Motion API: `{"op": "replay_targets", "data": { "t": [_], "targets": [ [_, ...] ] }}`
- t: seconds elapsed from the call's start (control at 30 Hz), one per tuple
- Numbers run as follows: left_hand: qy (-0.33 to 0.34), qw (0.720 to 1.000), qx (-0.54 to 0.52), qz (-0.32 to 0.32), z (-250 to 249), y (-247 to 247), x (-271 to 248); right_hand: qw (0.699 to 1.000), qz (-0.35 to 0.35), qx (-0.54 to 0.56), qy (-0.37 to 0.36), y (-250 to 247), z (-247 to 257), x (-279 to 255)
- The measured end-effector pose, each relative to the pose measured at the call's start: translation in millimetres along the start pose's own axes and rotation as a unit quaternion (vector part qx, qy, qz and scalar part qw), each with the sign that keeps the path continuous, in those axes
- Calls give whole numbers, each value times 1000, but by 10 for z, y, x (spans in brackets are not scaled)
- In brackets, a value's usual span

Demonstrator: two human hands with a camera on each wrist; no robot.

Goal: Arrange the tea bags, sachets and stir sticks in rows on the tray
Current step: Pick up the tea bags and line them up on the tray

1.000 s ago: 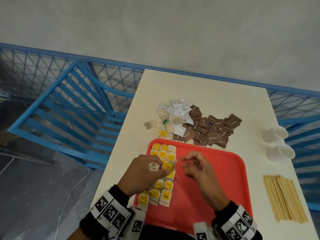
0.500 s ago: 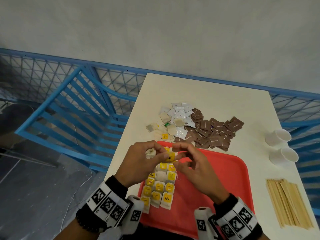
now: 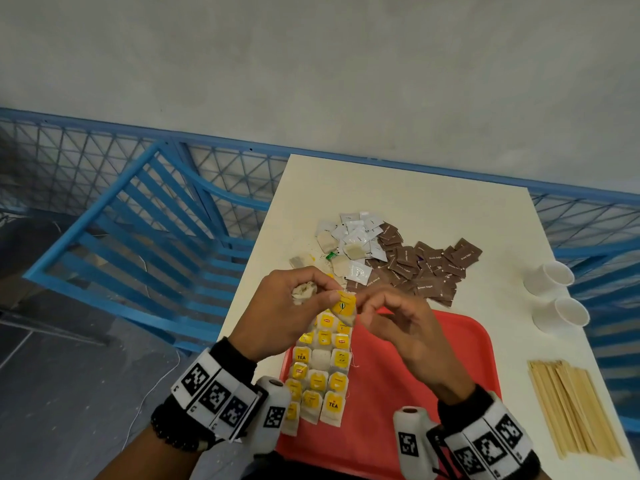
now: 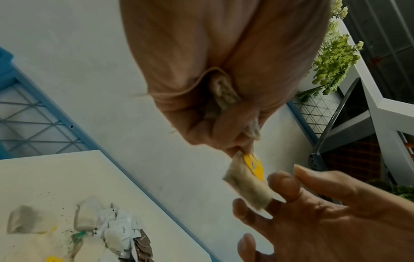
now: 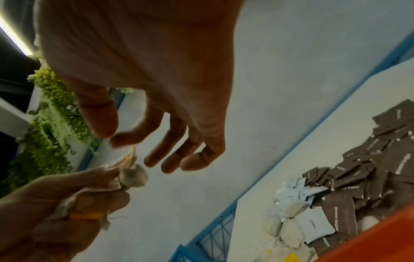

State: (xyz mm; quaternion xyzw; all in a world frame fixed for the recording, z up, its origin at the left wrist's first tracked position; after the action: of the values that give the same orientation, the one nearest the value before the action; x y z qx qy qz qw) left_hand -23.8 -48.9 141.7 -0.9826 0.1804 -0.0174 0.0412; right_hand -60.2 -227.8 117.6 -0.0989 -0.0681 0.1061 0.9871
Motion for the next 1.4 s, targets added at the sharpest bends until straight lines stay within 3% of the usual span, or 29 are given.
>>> {"op": "replay_targets", "data": {
  "t": [0.13, 0.23, 0.43, 0.67, 0.83, 1.03, 1.17, 1.27, 1.4],
  "targets": [
    [-7, 1000, -28, 11, -30, 37, -7, 996, -11, 89, 21, 6, 18, 15],
    [-9, 999, -31, 3, -35, 42, -12, 998, 14, 65, 21, 48, 66, 27],
    [-57, 995, -83, -12, 2, 19, -12, 988, -61, 129, 58, -52, 56, 44],
    [-97, 987, -124, -13, 72, 13, 2, 990, -94, 75, 77, 38, 96, 111],
    [-38, 998, -58, -3, 4, -55, 19, 994, -78, -1, 82, 36, 153, 88],
    [-5, 997, 20, 69, 42, -22, -100, 981, -30, -181, 55, 130, 141, 101],
    [-60, 995, 26, 75, 412, -82, -313, 955, 48, -287, 59, 365, -118, 4],
    [-122, 990, 66, 32, 863, -249, -517, 918, 124, -366, 89, 635, -538, -196],
    [-180, 968, 169, 53, 1418, -391, -843, 891, 248, -339, 174, 1024, -1105, -499]
  ]
}}
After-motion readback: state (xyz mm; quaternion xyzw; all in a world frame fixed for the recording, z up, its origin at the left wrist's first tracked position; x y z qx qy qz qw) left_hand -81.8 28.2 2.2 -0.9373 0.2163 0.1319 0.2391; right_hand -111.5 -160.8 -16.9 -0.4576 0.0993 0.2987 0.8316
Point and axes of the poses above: each hand's wrist, its own x-axis towards the middle knuckle, its own y-axis out of the palm, z = x × y, the point moved 5 cm from there along x, towards the middle knuckle, and after that the axes turned 9 degrees about -x, right-handed, at the moved point
